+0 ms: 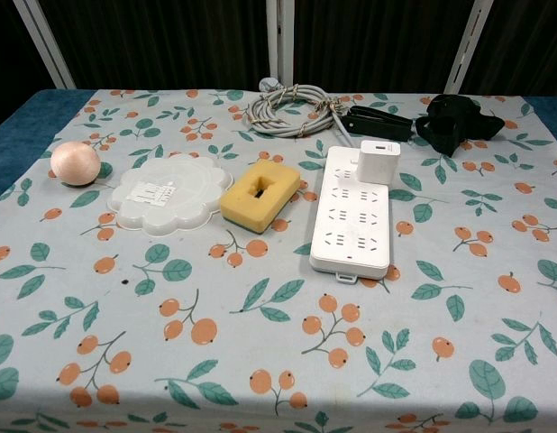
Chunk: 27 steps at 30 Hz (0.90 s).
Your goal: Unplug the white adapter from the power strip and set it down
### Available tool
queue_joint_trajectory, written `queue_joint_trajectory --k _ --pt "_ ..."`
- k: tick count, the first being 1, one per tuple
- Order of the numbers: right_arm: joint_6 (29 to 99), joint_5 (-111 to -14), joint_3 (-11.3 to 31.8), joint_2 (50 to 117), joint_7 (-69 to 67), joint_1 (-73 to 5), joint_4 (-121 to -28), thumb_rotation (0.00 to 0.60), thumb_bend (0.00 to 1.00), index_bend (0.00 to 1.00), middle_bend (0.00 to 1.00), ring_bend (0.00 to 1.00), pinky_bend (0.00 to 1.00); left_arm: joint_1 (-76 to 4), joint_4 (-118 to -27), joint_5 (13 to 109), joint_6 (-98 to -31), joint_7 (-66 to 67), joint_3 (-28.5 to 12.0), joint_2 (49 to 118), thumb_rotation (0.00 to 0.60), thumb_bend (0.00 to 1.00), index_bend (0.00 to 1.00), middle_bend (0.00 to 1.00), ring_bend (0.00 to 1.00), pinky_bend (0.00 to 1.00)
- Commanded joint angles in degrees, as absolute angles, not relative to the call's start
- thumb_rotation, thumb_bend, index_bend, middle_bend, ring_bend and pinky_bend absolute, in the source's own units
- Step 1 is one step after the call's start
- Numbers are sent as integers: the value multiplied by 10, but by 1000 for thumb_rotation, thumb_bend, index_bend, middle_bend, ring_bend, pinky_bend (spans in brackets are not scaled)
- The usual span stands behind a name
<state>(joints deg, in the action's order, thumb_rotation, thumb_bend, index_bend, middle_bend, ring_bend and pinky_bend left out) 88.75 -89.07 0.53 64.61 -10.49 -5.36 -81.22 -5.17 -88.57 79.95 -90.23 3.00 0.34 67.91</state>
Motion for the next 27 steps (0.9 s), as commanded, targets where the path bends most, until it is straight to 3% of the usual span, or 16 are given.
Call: queue_joint_trajectory --k 1,14,27 --pt "874 -890 8 646 -98 -60 -816 600 124 0 173 32 155 -52 -890 796 -893 37 -1 679 600 141 176 181 120 98" --pt "839 -918 16 628 -86 -93 -841 600 124 0 185 36 155 -76 -913 852 -871 68 -8 681 600 141 179 181 120 98" --pt "591 -927 81 587 73 -299 -940 600 156 0 190 53 185 -294 -938 1041 -666 62 -24 737 600 141 205 190 120 109"
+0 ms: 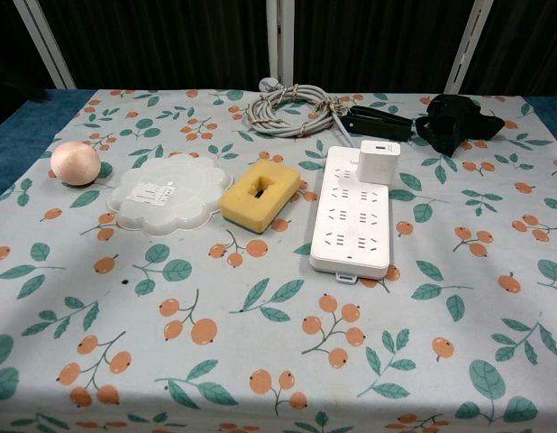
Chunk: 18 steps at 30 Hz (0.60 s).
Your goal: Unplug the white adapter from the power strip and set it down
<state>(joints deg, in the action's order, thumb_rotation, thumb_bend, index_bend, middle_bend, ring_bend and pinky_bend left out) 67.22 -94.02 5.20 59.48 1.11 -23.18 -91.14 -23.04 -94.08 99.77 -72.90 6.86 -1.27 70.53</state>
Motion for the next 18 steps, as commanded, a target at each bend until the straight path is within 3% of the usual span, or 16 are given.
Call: queue_joint_trajectory --k 1,9,18 --pt "570 -921 85 589 88 -314 -942 600 156 0 190 53 186 -309 -936 1047 -651 63 -25 744 600 141 205 190 120 109" --pt "421 -863 107 649 205 -428 -912 600 196 0 186 54 205 -421 -884 1065 -558 37 -45 838 600 142 205 190 120 108" --pt "368 -853 95 748 245 -498 -809 600 235 0 188 77 238 -494 -804 1055 -520 2 -51 923 600 146 205 190 120 108"
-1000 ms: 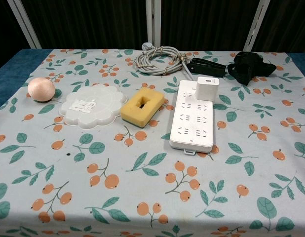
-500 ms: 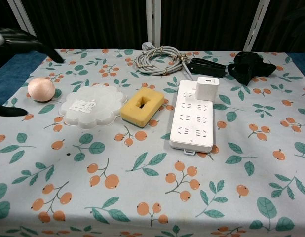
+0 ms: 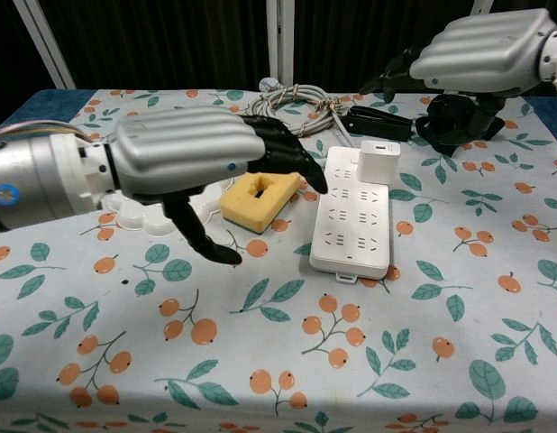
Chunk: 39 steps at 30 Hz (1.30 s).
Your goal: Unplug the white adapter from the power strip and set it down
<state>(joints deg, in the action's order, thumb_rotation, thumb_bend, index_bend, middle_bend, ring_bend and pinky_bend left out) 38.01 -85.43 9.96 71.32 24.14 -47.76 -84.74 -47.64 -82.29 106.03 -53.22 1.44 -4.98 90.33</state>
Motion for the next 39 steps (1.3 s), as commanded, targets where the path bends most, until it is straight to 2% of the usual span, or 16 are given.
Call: queue_joint_trajectory --k 1,8,16,25,33,39 --pt "369 -856 93 757 241 -502 -797 600 235 0 190 77 239 -499 -797 1053 -517 -1 -50 930 600 145 205 190 120 108" --pt "386 -891 70 816 178 -524 -711 600 235 0 193 77 242 -532 -729 1031 -498 -11 -47 989 600 146 205 190 120 108" --pt "427 -945 34 850 110 -537 -649 600 236 11 225 105 276 -542 -672 1011 -504 -33 -33 1029 600 146 205 190 120 109" --pt "467 -981 1 874 66 -540 -594 600 264 155 314 191 339 -544 -638 1007 -524 -34 -13 1054 600 146 206 190 120 108" --pt "500 -995 -18 890 27 -536 -556 600 288 298 324 241 371 -548 -619 1002 -533 -35 -4 1068 600 146 208 190 120 107" --pt "519 -1005 -29 899 5 -535 -537 600 327 394 384 283 393 -549 -613 999 -539 -37 2 1070 600 146 217 190 120 106"
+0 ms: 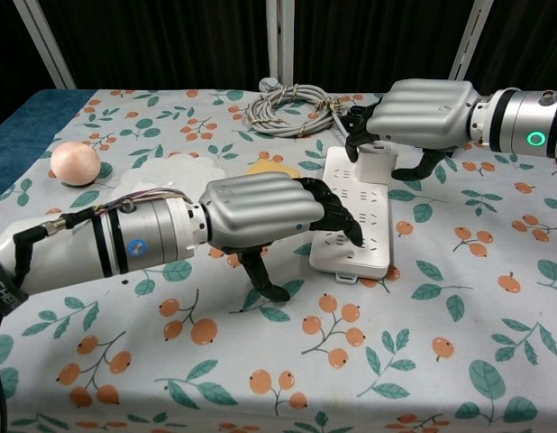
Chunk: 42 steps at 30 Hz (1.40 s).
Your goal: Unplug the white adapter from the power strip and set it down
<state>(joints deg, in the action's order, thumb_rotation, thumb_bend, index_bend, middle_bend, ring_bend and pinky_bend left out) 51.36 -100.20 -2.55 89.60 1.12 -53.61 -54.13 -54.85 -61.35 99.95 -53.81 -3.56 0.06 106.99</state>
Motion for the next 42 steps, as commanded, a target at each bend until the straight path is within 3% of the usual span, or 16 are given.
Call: queue_joint_trajectory --k 1,5,16,24,42 --pt "523 -1006 -30 900 0 -535 -534 600 327 430 403 298 401 -549 -612 998 -540 -38 3 1070 600 146 217 190 120 106" --pt "530 -1006 -36 903 -11 -532 -524 600 344 606 493 361 438 -552 -608 995 -540 -45 5 1073 600 145 217 190 120 107" --pt "556 -1002 -40 907 -39 -522 -504 600 385 849 674 536 545 -559 -607 984 -536 -74 10 1070 600 146 217 190 120 107" --pt "571 -999 -41 901 -53 -517 -504 600 407 904 705 564 554 -561 -611 975 -533 -78 9 1066 600 146 217 190 120 107" --pt "591 -996 -47 896 -66 -501 -493 600 436 927 720 566 556 -567 -612 954 -513 -79 7 1064 600 145 217 190 120 107"
